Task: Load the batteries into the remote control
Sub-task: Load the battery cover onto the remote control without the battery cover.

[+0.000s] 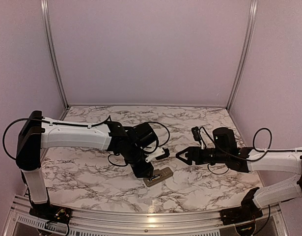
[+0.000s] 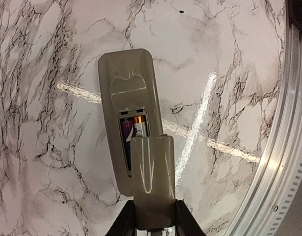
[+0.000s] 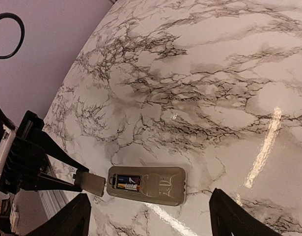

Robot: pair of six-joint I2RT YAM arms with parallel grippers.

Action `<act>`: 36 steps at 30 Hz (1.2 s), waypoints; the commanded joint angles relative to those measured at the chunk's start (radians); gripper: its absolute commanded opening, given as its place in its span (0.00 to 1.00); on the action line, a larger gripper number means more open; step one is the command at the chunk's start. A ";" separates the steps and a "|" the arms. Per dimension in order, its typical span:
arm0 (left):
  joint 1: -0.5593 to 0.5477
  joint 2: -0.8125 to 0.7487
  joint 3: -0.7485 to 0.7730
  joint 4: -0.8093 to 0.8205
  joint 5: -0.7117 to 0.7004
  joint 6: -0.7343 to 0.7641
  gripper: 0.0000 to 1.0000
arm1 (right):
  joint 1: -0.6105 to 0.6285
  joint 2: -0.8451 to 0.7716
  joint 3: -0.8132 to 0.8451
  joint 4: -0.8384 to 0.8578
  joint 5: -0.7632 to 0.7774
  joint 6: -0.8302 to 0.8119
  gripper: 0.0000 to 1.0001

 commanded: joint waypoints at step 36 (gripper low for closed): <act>-0.002 0.259 0.254 -0.206 -0.047 -0.002 0.11 | -0.084 0.430 -0.024 0.398 -0.329 0.150 0.46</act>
